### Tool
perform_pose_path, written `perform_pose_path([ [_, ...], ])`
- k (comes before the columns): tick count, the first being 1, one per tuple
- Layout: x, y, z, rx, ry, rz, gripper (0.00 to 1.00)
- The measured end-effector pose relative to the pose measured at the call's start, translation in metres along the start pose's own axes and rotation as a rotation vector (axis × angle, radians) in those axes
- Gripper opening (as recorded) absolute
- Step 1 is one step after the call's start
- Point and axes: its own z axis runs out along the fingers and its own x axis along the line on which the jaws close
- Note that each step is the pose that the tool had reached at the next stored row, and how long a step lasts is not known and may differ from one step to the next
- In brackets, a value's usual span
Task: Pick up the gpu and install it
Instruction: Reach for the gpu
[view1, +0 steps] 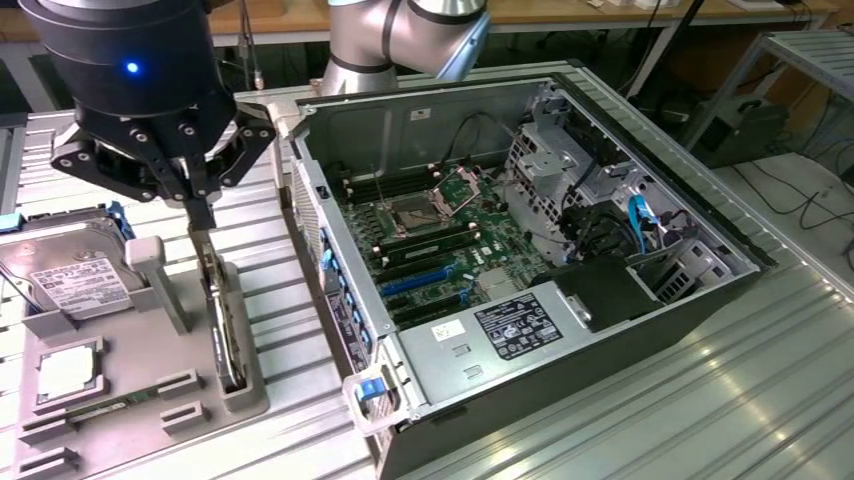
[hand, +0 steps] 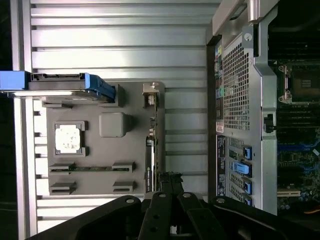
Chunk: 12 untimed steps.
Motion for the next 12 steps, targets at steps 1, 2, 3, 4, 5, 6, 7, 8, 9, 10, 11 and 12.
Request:
perform_pose_path([
  [1, 0.003, -0.001, -0.0001, 0.0, 0.0001, -0.003, 0.11],
  [2, 0.005, -0.0013, -0.0002, 0.0, 0.0002, -0.004, 0.11],
  [3, 0.006, -0.0015, -0.0003, 0.0, 0.0004, -0.005, 0.11],
  [4, 0.007, -0.0016, -0.0003, -0.0001, 0.0003, -0.005, 0.11],
  [5, 0.009, -0.0017, -0.0004, -0.0001, 0.0004, -0.006, 0.11],
  [6, 0.01, -0.0018, -0.0004, -0.0001, 0.0004, -0.007, 0.11],
  [7, 0.011, -0.0019, -0.0004, -0.0002, 0.0004, -0.007, 0.11],
  [8, 0.012, -0.0021, -0.0004, -0.0002, 0.0004, -0.008, 0.11],
  [9, 0.013, -0.0024, -0.0004, -0.0002, 0.0004, -0.01, 0.11],
  [10, 0.015, -0.0028, -0.0005, -0.0003, 0.0005, -0.011, 0.11],
  [11, 0.016, -0.0033, -0.0005, -0.0003, 0.0006, -0.013, 0.11],
  [12, 0.017, -0.004, -0.0006, -0.0003, 0.0006, -0.014, 0.11],
])
